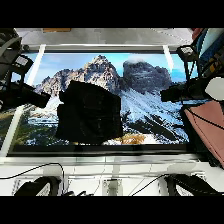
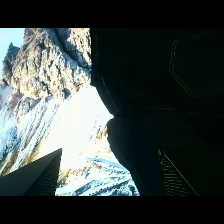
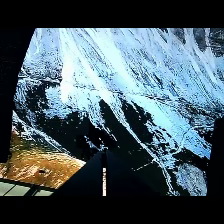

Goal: Fold the clothes and pants, and hang the long-sleeved shirts on hangers.

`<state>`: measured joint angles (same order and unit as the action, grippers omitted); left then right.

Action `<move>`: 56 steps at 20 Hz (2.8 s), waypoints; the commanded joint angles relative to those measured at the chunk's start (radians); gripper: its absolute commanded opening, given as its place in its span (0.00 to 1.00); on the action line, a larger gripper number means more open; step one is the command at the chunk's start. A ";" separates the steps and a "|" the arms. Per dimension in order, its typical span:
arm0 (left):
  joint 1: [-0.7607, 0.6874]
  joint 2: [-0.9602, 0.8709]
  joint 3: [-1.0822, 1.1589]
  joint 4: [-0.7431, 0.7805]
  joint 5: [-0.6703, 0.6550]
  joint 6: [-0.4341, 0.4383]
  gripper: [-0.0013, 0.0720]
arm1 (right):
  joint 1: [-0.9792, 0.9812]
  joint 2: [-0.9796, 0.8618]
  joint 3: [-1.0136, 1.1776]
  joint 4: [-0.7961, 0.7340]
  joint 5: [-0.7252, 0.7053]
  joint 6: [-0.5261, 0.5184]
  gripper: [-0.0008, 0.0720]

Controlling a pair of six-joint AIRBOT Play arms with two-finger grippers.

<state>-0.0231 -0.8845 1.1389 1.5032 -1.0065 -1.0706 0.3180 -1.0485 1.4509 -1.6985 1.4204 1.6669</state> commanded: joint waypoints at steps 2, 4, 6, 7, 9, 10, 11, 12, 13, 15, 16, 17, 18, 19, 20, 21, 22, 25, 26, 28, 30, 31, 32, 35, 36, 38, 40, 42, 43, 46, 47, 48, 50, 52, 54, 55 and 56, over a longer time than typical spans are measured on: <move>0.000 0.001 0.001 0.000 0.000 0.000 0.96 | 0.000 0.000 -0.001 0.000 0.000 0.000 0.06; 0.000 0.001 0.001 0.000 0.000 0.000 0.96 | 0.000 0.000 -0.001 0.000 0.000 0.000 0.06; 0.000 0.001 0.001 0.000 0.000 0.000 0.96 | 0.000 0.000 -0.001 0.000 -0.009 0.000 0.06; 0.000 0.001 0.001 0.000 0.000 0.000 0.96 | 0.000 0.000 0.000 0.000 -0.035 0.000 0.06; 0.000 0.001 0.001 0.000 0.000 0.000 0.96 | 0.000 0.000 0.000 0.000 -0.083 0.000 0.06; 0.000 0.001 0.001 0.000 0.000 0.000 0.96 | 0.000 0.000 0.000 0.000 -0.101 0.000 0.06; 0.000 0.001 0.001 0.000 0.000 0.000 0.96 | 0.000 0.000 -0.001 0.002 -0.134 0.000 0.06; 0.000 0.001 0.001 0.000 0.000 0.000 0.96 | 0.000 0.000 -0.001 -0.004 -0.178 -0.001 0.06; 0.000 0.001 0.001 0.000 0.000 0.000 0.96 | -0.003 0.000 -0.002 -0.012 -0.207 -0.012 0.06; 0.000 0.001 0.001 -0.024 0.000 0.000 0.96 | -0.020 -0.008 -0.005 -0.014 -0.137 -0.117 0.06; 0.000 0.001 0.001 -0.023 0.000 0.000 0.96 | -0.040 -0.011 -0.033 -0.006 -0.076 -0.188 0.06; 0.000 0.001 0.001 -0.023 0.000 0.000 0.96 | -0.066 -0.011 -0.082 0.013 -0.034 -0.249 0.06; 0.000 0.001 0.001 -0.024 -0.003 -0.001 0.96 | -0.094 -0.009 -0.155 0.072 -0.006 -0.328 0.06; 0.000 0.001 0.001 -0.055 -0.006 -0.014 0.96 | -0.126 -0.005 -0.256 0.182 -0.007 -0.390 0.06; 0.000 0.001 0.001 -0.096 -0.005 -0.052 0.96 | -0.144 -0.006 -0.356 0.328 -0.016 -0.439 0.06; 0.000 0.001 0.001 -0.147 -0.006 -0.084 0.96 | -0.154 -0.006 -0.467 0.486 -0.030 -0.508 0.06; 0.000 0.001 0.001 -0.190 -0.006 -0.087 0.96 | -0.153 -0.006 -0.561 0.610 -0.056 -0.557 0.06; 0.000 0.001 0.001 -0.242 -0.003 -0.087 0.96 | -0.129 -0.008 -0.776 0.862 -0.312 -0.538 0.38; 0.000 0.001 0.001 -0.241 -0.004 -0.087 0.96 | -0.116 -0.012 -0.816 0.919 -0.397 -0.502 0.60; 0.000 0.001 0.001 -0.238 -0.008 -0.087 0.96 | -0.095 -0.054 -0.838 0.964 -0.471 -0.468 0.62; 0.000 0.001 0.001 -0.232 -0.009 -0.104 0.96 | -0.093 -0.134 -0.822 0.999 -0.469 -0.452 0.66; 0.000 0.001 0.001 -0.232 -0.016 -0.109 0.96 | -0.093 -0.176 -0.812 1.018 -0.461 -0.452 0.73; 0.000 0.001 0.001 -0.232 -0.033 -0.109 0.96 | -0.093 -0.224 -0.799 1.041 -0.442 -0.453 0.74; 0.001 0.001 -0.003 -0.172 -0.119 -0.110 0.96 | -0.093 -0.348 -0.740 1.051 -0.401 -0.453 0.74; 0.005 0.002 -0.014 -0.118 -0.130 -0.117 0.96 | -0.093 -0.381 -0.714 1.052 -0.389 -0.453 0.74; 0.052 0.003 -0.060 -0.025 -0.138 -0.146 0.96 | -0.093 -0.432 -0.663 1.061 -0.364 -0.453 0.74; 0.140 0.003 -0.120 -0.023 -0.155 -0.161 0.85 | -0.093 -0.469 -0.624 1.065 -0.358 -0.453 0.74; 0.235 0.002 -0.204 -0.023 -0.169 -0.161 0.75 | -0.093 -0.501 -0.596 1.072 -0.356 -0.453 0.74; 0.280 0.002 -0.248 -0.022 -0.184 -0.161 0.75 | -0.093 -0.513 -0.584 1.075 -0.351 -0.453 0.74; 0.394 0.001 -0.376 -0.034 -0.232 -0.153 0.75 | -0.092 -0.549 -0.555 1.077 -0.327 -0.452 0.73; 0.420 0.001 -0.412 -0.062 -0.238 -0.140 0.75 | -0.087 -0.558 -0.549 1.078 -0.322 -0.452 0.72; 0.440 0.001 -0.445 -0.097 -0.241 -0.118 0.75 | -0.077 -0.566 -0.544 1.078 -0.320 -0.452 0.70; 0.460 -0.002 -0.508 -0.137 -0.243 -0.092 0.75 | -0.042 -0.583 -0.534 1.081 -0.325 -0.452 0.67; 0.459 -0.020 -0.548 -0.161 -0.248 -0.089 0.75 | 0.002 -0.592 -0.521 1.085 -0.370 -0.452 0.67; 0.459 -0.048 -0.565 -0.221 -0.248 -0.072 0.75 | 0.031 -0.591 -0.499 1.091 -0.409 -0.452 0.60; 0.459 -0.066 -0.566 -0.248 -0.247 -0.063 0.75 | 0.039 -0.591 -0.484 1.091 -0.412 -0.452 0.50; 0.459 -0.091 -0.565 -0.268 -0.244 -0.061 0.75 | 0.043 -0.591 -0.470 1.092 -0.411 -0.452 0.35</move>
<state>0.4282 -0.9340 0.5991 1.3125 -1.2457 -1.1534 0.3313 -1.6356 0.9489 -0.6220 1.0271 1.2152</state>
